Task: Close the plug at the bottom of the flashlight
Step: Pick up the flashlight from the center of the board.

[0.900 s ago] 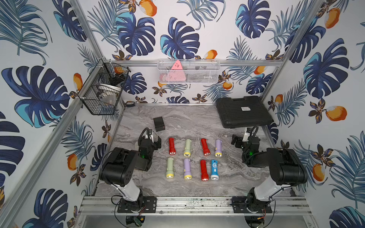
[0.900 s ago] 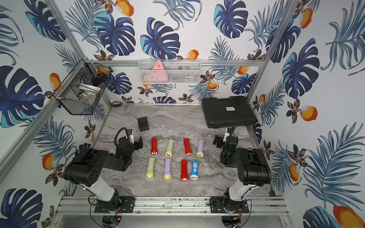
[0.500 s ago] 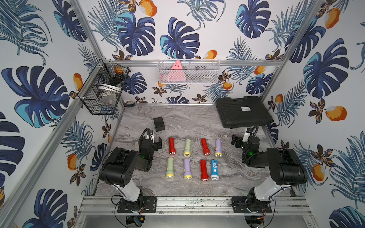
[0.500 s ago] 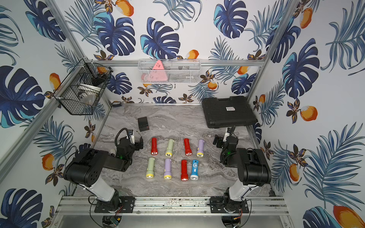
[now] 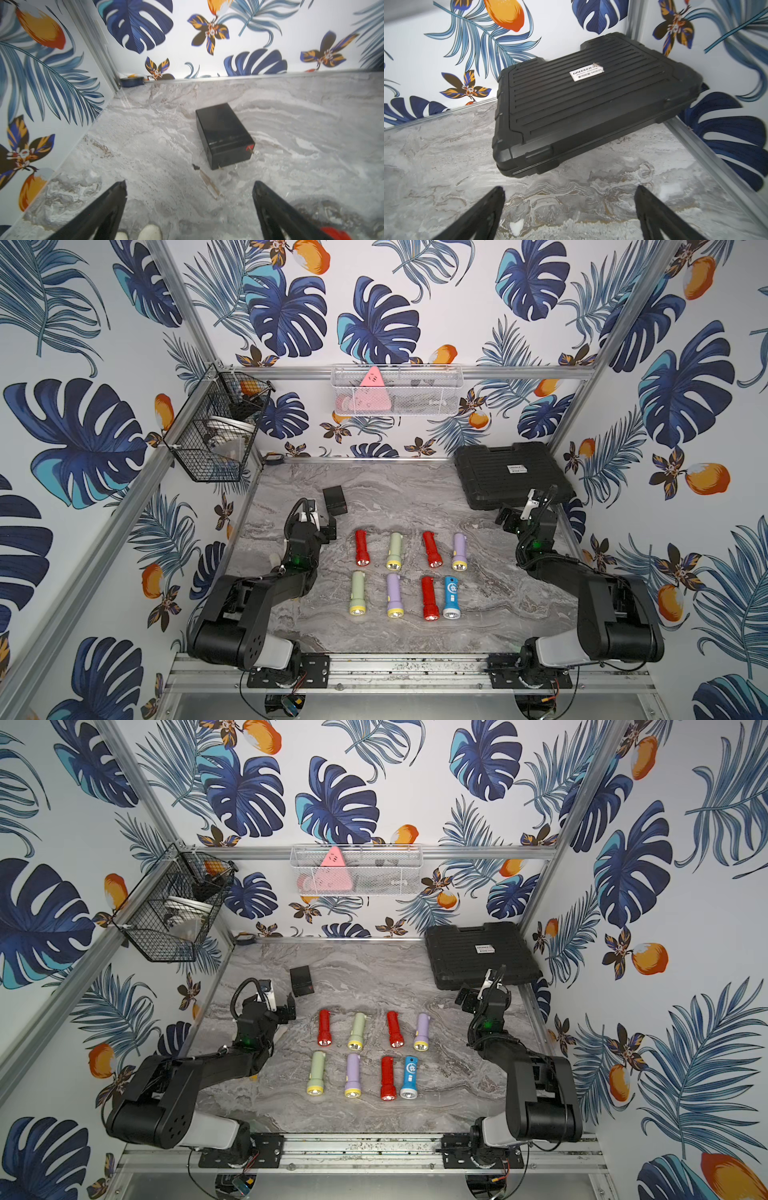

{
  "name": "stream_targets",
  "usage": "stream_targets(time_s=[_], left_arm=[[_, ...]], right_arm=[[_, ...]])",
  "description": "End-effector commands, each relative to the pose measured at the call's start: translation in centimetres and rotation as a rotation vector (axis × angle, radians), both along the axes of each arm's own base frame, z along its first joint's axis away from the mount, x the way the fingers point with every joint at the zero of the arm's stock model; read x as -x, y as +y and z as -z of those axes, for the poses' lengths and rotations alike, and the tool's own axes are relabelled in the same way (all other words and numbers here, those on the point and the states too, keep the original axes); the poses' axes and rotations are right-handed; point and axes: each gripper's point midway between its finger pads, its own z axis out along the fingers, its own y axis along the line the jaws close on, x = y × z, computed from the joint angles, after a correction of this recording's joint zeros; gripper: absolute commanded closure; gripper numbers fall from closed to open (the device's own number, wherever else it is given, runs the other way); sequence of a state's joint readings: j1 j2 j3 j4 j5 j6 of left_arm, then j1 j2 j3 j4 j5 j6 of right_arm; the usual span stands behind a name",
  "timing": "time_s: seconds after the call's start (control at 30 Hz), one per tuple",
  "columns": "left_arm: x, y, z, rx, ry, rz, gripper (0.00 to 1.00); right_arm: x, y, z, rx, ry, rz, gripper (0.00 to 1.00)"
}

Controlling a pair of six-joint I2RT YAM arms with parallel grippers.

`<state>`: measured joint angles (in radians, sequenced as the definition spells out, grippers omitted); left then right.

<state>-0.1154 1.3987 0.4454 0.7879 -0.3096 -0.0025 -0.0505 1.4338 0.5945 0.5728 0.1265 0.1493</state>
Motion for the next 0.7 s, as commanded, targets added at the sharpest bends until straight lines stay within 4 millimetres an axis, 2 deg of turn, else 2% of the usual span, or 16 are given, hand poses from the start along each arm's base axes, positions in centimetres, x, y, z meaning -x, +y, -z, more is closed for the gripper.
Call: stream_targets(time_s=[0.0,0.13,0.3,0.47,0.67], left_arm=[[0.6,0.9,-1.2,0.049,0.036,-0.076,0.01],[0.4,0.1,-2.5,0.134,0.122,-0.074,0.01],[1.1,-2.3,-2.2,0.201,0.288,-0.024,0.01],[2.3,-5.2,-0.7,0.273,0.493,0.050,0.01],[3.0,-8.7,1.6,0.263,0.661,0.098,0.05]], right_arm=[[1.1,-0.7,-0.3,-0.110,0.077,0.092,0.00],[2.0,-1.7,-1.3,-0.258,0.195,0.248,0.00],[3.3,0.6,-2.6,-0.367,0.247,0.150,0.00],[4.9,3.0,-2.7,-0.434,0.348,0.053,0.00],[6.9,5.3,-1.1,-0.457,0.465,-0.014,0.00]])
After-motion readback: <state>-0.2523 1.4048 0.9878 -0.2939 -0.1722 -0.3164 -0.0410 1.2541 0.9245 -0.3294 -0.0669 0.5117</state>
